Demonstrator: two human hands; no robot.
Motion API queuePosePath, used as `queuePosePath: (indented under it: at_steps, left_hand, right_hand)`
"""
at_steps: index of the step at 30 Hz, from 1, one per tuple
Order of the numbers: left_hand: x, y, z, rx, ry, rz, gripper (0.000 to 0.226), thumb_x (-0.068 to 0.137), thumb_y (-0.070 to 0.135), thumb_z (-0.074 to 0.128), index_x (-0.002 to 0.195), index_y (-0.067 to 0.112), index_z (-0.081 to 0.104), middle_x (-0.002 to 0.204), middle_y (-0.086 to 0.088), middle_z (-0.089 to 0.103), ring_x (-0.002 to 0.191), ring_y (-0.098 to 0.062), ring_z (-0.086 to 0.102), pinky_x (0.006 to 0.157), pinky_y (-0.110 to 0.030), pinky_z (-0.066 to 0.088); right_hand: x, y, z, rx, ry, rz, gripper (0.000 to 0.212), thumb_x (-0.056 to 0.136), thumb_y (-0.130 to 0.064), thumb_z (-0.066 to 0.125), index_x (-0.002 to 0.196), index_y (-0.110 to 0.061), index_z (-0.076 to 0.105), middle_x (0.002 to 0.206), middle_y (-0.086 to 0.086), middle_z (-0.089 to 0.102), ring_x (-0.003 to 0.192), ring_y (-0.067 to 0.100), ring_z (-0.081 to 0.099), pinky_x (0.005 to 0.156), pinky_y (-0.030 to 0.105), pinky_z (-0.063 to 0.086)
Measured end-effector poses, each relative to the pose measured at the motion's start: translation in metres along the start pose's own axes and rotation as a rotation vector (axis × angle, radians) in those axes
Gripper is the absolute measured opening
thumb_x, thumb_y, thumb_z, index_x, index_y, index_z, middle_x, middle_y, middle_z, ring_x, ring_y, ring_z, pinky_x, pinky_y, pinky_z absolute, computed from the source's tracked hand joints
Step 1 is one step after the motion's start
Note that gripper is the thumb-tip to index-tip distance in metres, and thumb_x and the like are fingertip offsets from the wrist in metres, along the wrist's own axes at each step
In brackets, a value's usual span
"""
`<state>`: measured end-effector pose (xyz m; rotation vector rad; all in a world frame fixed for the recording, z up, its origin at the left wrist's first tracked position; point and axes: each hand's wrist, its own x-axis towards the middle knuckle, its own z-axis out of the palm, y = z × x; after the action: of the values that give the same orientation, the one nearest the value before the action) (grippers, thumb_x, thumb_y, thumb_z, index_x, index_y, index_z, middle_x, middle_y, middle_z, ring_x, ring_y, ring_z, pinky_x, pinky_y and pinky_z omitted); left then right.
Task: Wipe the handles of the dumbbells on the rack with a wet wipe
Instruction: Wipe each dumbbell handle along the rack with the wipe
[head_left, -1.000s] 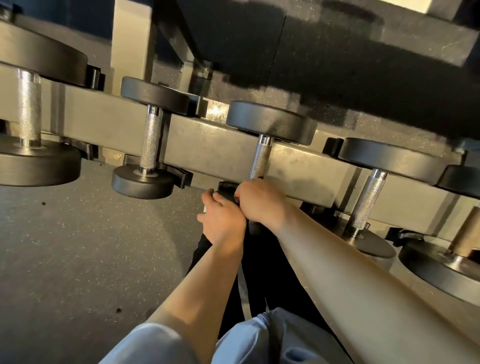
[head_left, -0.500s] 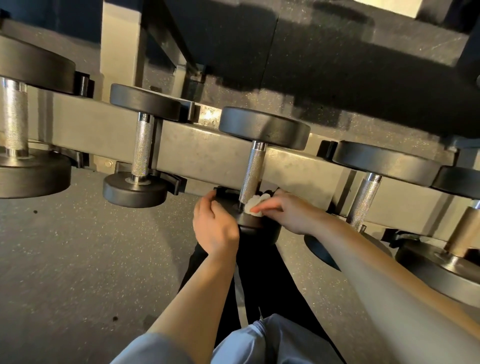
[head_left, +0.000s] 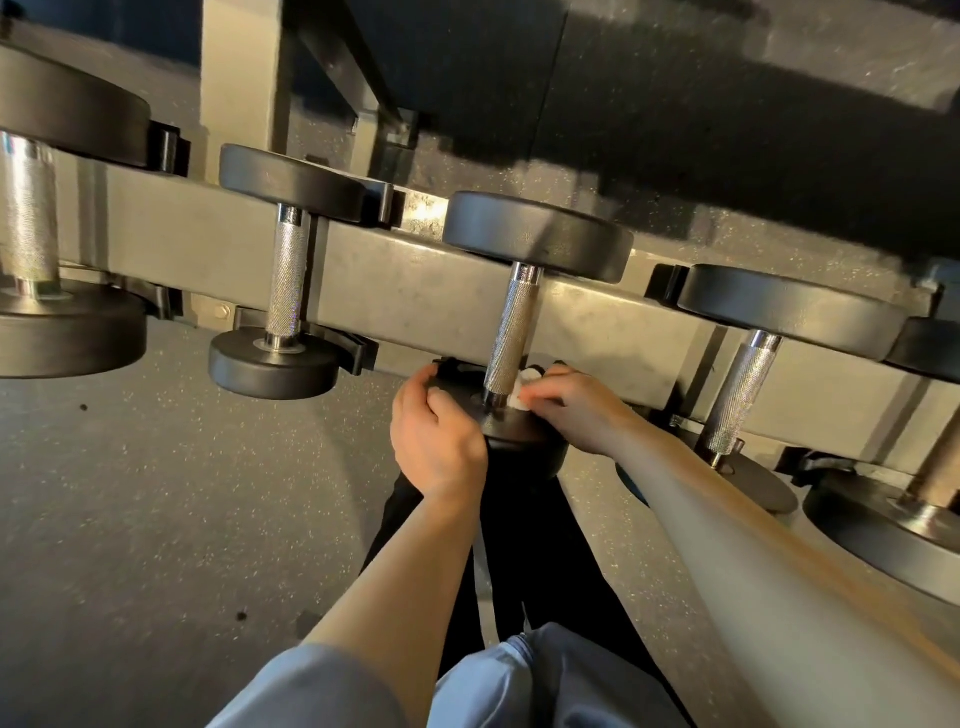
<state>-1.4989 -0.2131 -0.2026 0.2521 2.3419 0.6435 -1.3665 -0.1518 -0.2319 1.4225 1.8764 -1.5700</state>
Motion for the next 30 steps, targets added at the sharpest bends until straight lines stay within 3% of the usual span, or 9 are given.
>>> queuePosePath:
  at_steps: [4, 8, 12, 15, 18, 20, 23, 28, 30]
  left_hand:
    - [0.001, -0.001, -0.001, 0.007, -0.006, 0.005, 0.039, 0.096, 0.013, 0.037, 0.124, 0.024, 0.061, 0.130, 0.001, 0.059, 0.120, -0.021, 0.050, 0.099, -0.029, 0.033]
    - [0.000, 0.000, -0.001, 0.014, -0.008, 0.007, 0.039, 0.096, 0.014, 0.036, 0.125, 0.024, 0.060, 0.132, 0.001, 0.057, 0.122, -0.021, 0.050, 0.101, -0.030, 0.033]
    - [0.000, -0.001, -0.001, 0.017, -0.008, -0.005, 0.039, 0.096, 0.015, 0.036, 0.127, 0.025, 0.058, 0.132, 0.001, 0.057, 0.122, -0.021, 0.049, 0.101, -0.031, 0.033]
    - [0.000, -0.001, -0.001, 0.007, -0.016, 0.000, 0.039, 0.097, 0.015, 0.035, 0.128, 0.024, 0.057, 0.132, -0.001, 0.058, 0.121, -0.024, 0.050, 0.101, -0.034, 0.033]
    - [0.001, 0.000, -0.001, 0.002, -0.015, 0.012, 0.038, 0.098, 0.017, 0.035, 0.131, 0.024, 0.054, 0.133, -0.003, 0.057, 0.122, -0.025, 0.049, 0.101, -0.035, 0.034]
    - [0.002, 0.000, -0.002, -0.001, -0.013, 0.010, 0.038, 0.099, 0.018, 0.035, 0.131, 0.024, 0.054, 0.133, -0.004, 0.057, 0.123, -0.026, 0.049, 0.101, -0.036, 0.034]
    - [0.001, 0.001, -0.002, 0.001, -0.025, 0.004, 0.038, 0.100, 0.019, 0.034, 0.133, 0.024, 0.052, 0.135, -0.003, 0.055, 0.123, -0.025, 0.048, 0.103, -0.037, 0.034]
    - [0.002, -0.002, -0.002, -0.004, -0.022, 0.021, 0.039, 0.100, 0.019, 0.033, 0.133, 0.025, 0.052, 0.135, -0.002, 0.055, 0.123, -0.024, 0.049, 0.102, -0.036, 0.034]
    - [0.002, -0.004, -0.002, -0.011, -0.021, 0.028, 0.039, 0.099, 0.018, 0.034, 0.132, 0.025, 0.052, 0.134, -0.001, 0.056, 0.123, -0.023, 0.049, 0.101, -0.034, 0.033]
  right_hand:
    - [0.020, -0.010, -0.004, 0.000, -0.084, -0.051, 0.036, 0.093, -0.011, 0.052, 0.063, -0.029, 0.050, 0.074, -0.007, 0.039, 0.087, 0.018, 0.043, 0.076, 0.025, 0.029]
    - [0.002, -0.002, -0.011, -0.006, -0.114, -0.052, 0.020, 0.097, -0.022, 0.051, 0.094, -0.021, 0.071, 0.090, -0.002, 0.047, 0.094, 0.018, 0.047, 0.082, 0.030, 0.036]
    - [-0.027, -0.016, -0.014, -0.001, -0.117, -0.067, 0.030, 0.098, -0.025, 0.050, 0.125, -0.026, 0.062, 0.105, -0.004, 0.051, 0.100, 0.013, 0.048, 0.085, 0.022, 0.035]
    - [-0.028, -0.033, -0.013, 0.004, -0.087, -0.077, 0.031, 0.099, -0.023, 0.047, 0.125, -0.031, 0.062, 0.109, 0.000, 0.054, 0.105, 0.017, 0.052, 0.082, 0.013, 0.035]
    - [-0.016, -0.056, -0.009, -0.240, -0.076, -0.047, 0.031, 0.099, -0.027, 0.042, 0.121, -0.043, 0.058, 0.123, 0.003, 0.059, 0.111, 0.025, 0.056, 0.088, 0.027, 0.043]
    - [-0.006, -0.075, -0.004, -0.544, -0.041, -0.035, 0.028, 0.098, -0.024, 0.040, 0.118, -0.034, 0.056, 0.121, 0.004, 0.060, 0.109, 0.026, 0.057, 0.080, 0.029, 0.040]
    - [0.011, -0.093, -0.001, -0.739, -0.025, -0.027, 0.030, 0.095, -0.017, 0.039, 0.111, -0.026, 0.061, 0.121, 0.002, 0.061, 0.112, 0.024, 0.057, 0.086, 0.033, 0.041]
    - [0.002, -0.081, -0.020, -0.636, -0.150, -0.146, 0.018, 0.094, -0.021, 0.044, 0.077, -0.028, 0.048, 0.082, -0.004, 0.056, 0.094, 0.027, 0.058, 0.068, 0.027, 0.037]
    - [-0.013, -0.060, -0.023, -0.483, -0.137, -0.181, 0.018, 0.098, -0.036, 0.043, 0.092, -0.039, 0.059, 0.099, 0.002, 0.062, 0.100, 0.027, 0.059, 0.074, 0.028, 0.040]
